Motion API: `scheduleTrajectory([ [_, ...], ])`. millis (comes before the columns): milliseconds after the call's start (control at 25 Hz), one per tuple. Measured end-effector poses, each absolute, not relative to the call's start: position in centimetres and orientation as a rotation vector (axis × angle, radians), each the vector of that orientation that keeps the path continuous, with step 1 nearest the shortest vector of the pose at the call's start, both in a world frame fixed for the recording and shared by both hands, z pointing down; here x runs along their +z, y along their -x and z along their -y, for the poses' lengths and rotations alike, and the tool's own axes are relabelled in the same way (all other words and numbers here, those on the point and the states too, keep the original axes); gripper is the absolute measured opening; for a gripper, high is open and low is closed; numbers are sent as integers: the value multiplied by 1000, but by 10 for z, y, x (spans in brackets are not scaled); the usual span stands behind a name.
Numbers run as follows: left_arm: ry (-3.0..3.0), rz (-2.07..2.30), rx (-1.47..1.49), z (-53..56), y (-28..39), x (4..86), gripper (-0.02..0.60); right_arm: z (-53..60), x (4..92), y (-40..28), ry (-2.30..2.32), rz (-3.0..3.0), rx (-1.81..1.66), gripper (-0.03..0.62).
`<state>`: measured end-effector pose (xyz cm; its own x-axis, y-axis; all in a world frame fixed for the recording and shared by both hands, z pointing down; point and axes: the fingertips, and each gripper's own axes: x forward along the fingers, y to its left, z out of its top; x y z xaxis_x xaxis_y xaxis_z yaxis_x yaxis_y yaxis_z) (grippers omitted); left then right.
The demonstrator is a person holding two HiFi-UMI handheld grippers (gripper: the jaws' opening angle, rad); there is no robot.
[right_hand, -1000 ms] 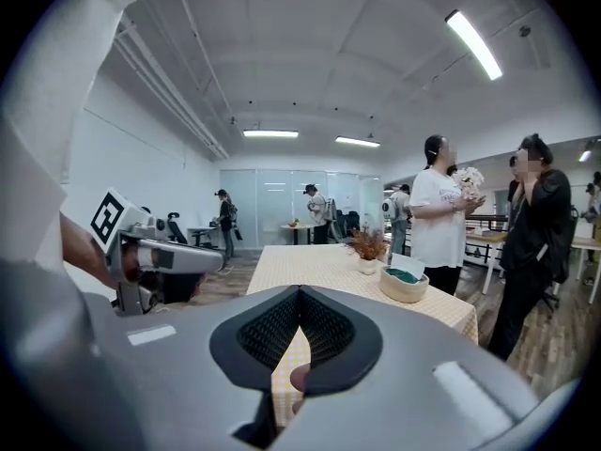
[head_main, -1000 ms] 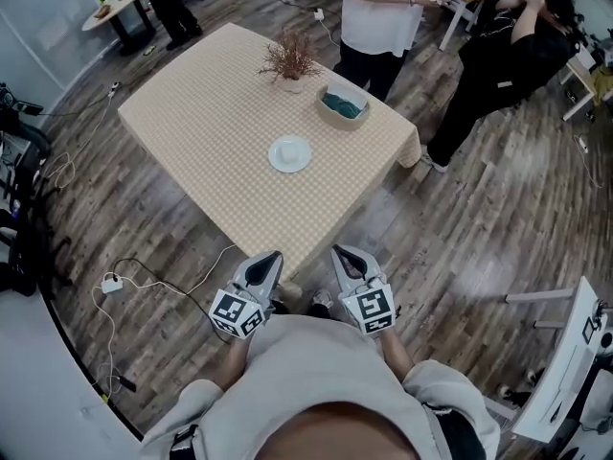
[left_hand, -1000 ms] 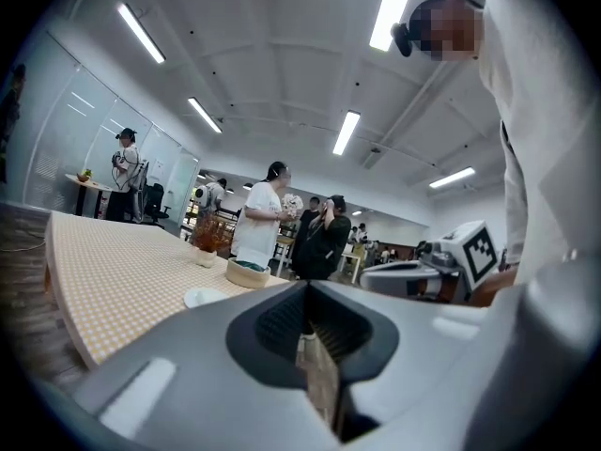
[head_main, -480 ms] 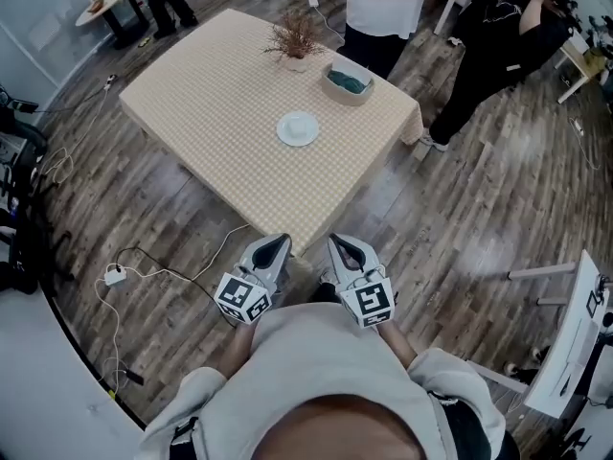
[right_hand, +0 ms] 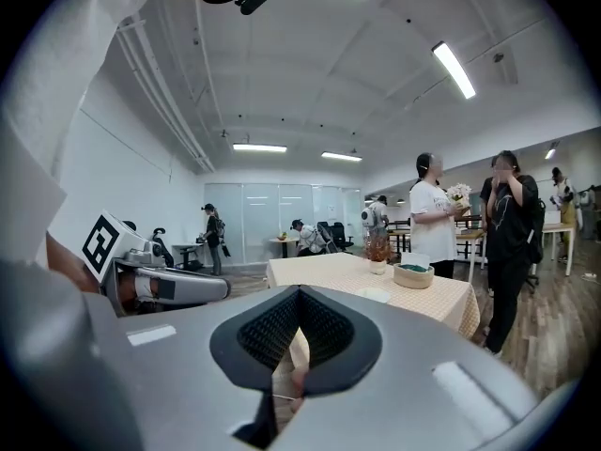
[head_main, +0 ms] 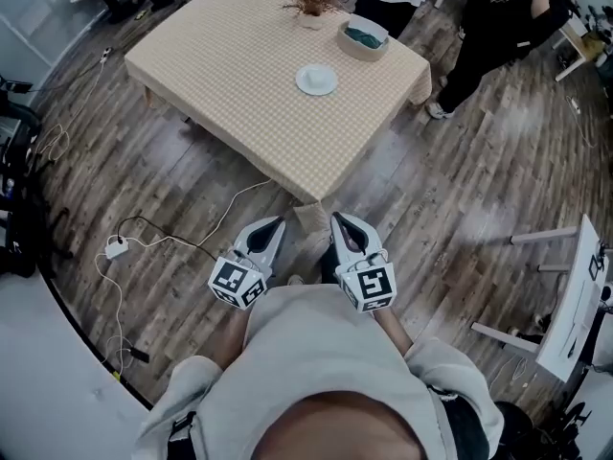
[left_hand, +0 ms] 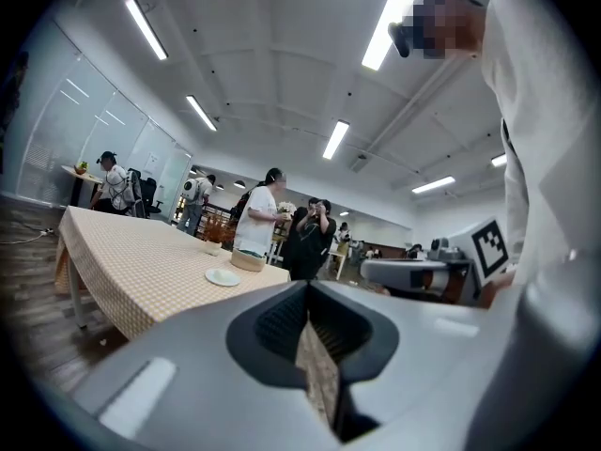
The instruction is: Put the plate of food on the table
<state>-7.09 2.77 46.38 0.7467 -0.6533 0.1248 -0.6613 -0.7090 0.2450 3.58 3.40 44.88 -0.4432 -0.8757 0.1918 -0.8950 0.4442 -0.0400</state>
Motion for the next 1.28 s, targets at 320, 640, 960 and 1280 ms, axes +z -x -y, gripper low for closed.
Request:
scheduleTrajectory([
  [320,-2673,1000,26,-92,92,469,9,-103,456,-15,-1612,2510,236,-3],
  [640,-2686,961,-1,-127,79,467,9,-136,455,-24,-1649,2492,251,-3],
  [960,-2731,933,-1,-139,59,460,9,-143,456,-37,-1673,2479,233,-3],
  [1280,-2729,931,-1,-137,54,457,9,-137,453,-36,-1644,2489,200,-3],
])
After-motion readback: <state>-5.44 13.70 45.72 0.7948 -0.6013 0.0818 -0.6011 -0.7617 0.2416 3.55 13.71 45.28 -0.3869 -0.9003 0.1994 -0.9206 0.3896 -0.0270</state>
